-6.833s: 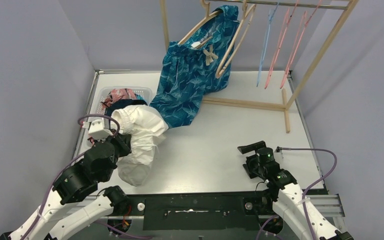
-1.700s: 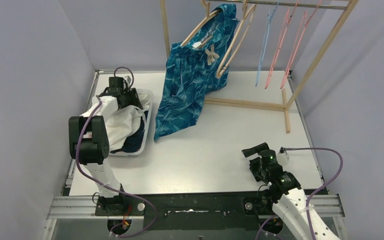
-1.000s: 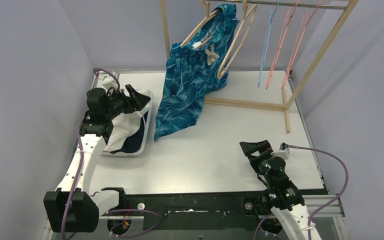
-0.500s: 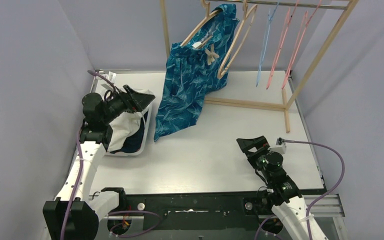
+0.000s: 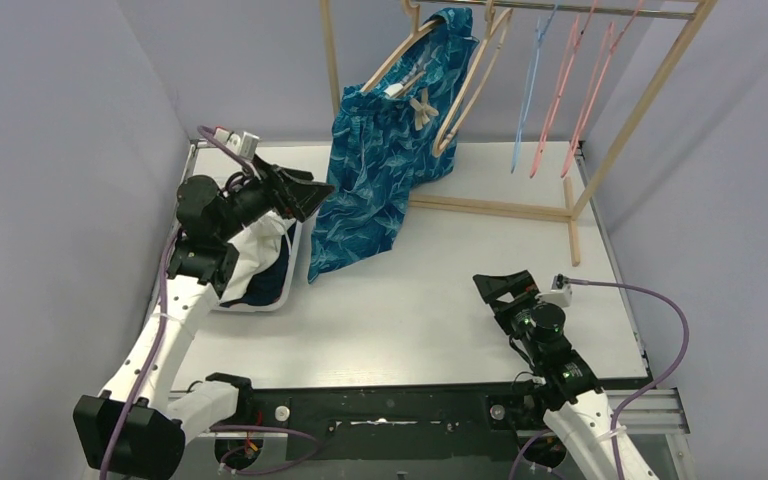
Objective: Remove the shorts from the hanger
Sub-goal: Pick up the hanger from the clothes rod.
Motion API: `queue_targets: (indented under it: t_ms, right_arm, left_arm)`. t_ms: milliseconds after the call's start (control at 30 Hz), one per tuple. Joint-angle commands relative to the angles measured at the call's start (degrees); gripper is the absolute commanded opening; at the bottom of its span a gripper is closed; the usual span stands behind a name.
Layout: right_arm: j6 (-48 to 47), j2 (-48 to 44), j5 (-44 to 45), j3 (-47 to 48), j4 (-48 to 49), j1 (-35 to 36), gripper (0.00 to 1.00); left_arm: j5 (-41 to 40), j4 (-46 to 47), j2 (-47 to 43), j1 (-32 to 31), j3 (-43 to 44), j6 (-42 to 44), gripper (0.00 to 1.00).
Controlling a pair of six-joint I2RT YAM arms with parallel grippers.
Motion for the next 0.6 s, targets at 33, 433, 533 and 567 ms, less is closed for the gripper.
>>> queue_targets:
  t_ms: [33,433,533,567]
  right_arm:
    - [0.4,1.4,2.4,0.4,4.3,-0.3,0.99]
    - [1.0,8.0,-0.5,1.9,6.6,-0.3,0.99]
    - [0.8,8.3,-0.9,2.5,4.9,-0.3,0.99]
    - [0.9,8.2,-0.8,2.5,4.4,-0.3,0.99]
  left_arm:
    - [-3.5,-1.1,4.7,-2.4,11.7,7.5,0.79]
    - [-12.7,-19.9,23.5,-8.2,39.2,18.5,0.75]
    - [-11.9,-23.3,27.5,-10.5,44.8,19.9,0.60]
    - [-11.6,-24.7,28.6,-11.7,46.6,20.9,0.56]
